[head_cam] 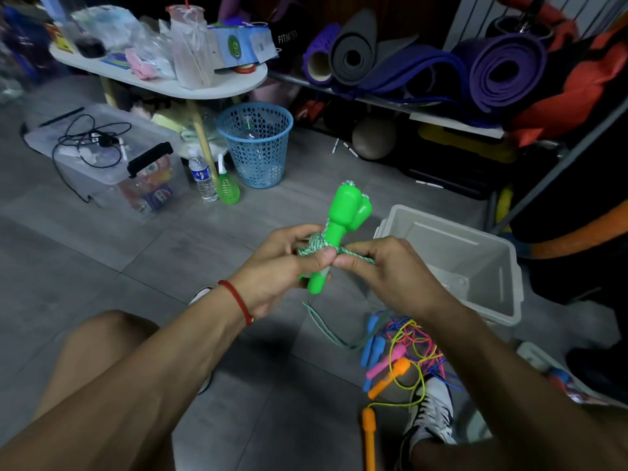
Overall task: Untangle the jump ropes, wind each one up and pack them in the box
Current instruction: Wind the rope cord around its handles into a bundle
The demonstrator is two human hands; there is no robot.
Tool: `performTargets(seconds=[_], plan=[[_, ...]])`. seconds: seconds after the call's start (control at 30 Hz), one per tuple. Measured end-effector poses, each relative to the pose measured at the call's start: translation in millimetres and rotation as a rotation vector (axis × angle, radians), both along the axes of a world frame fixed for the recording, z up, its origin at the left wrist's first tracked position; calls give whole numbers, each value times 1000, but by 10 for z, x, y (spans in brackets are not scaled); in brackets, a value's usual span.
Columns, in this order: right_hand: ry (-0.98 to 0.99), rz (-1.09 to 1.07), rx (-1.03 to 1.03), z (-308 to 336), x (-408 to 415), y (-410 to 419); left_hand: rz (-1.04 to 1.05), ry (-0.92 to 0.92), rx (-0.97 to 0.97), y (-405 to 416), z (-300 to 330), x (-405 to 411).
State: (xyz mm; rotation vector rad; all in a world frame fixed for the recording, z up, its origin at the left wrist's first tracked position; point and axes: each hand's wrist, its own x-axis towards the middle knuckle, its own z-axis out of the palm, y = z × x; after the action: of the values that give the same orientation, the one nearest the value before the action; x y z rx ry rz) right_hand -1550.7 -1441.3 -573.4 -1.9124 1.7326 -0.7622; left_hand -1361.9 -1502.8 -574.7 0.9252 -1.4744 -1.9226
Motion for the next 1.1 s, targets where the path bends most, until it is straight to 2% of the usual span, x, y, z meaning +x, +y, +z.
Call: performTargets(seconds=[0.1,0.17,0.3,0.47,0.57,0.7,0.77,0.87,1.0,1.1], plan=[[146,-121,39,-15,98,4,168,-115,-132,-9,-91,-62],[199,-126,116,-12,134,9,196,-216,-258,-37,-179,-81],[209,-102,268,65,109,52,280,-401,-365,-79,-297,-95],[250,-99,287,115,170,92,310,-658,-597,-45,-243,-137],[296,-90,254,204,202,153,286,-755,-670,-76,-253,-118],[598,-6,20,341,159,252,146,-827,-751,-61,-249,-103],[688,46,-71,379,118,255,25,-836,-753,-35,-242,-118],[638,78,-99,420,54,214,-112,-811,-786,10,-218,-154],[573,36,-59,376,-25,152,-198,-662,-805,71,-191,-123],[535,22,-43,302,-35,145,-212,-528,-748,105,-189,-93]])
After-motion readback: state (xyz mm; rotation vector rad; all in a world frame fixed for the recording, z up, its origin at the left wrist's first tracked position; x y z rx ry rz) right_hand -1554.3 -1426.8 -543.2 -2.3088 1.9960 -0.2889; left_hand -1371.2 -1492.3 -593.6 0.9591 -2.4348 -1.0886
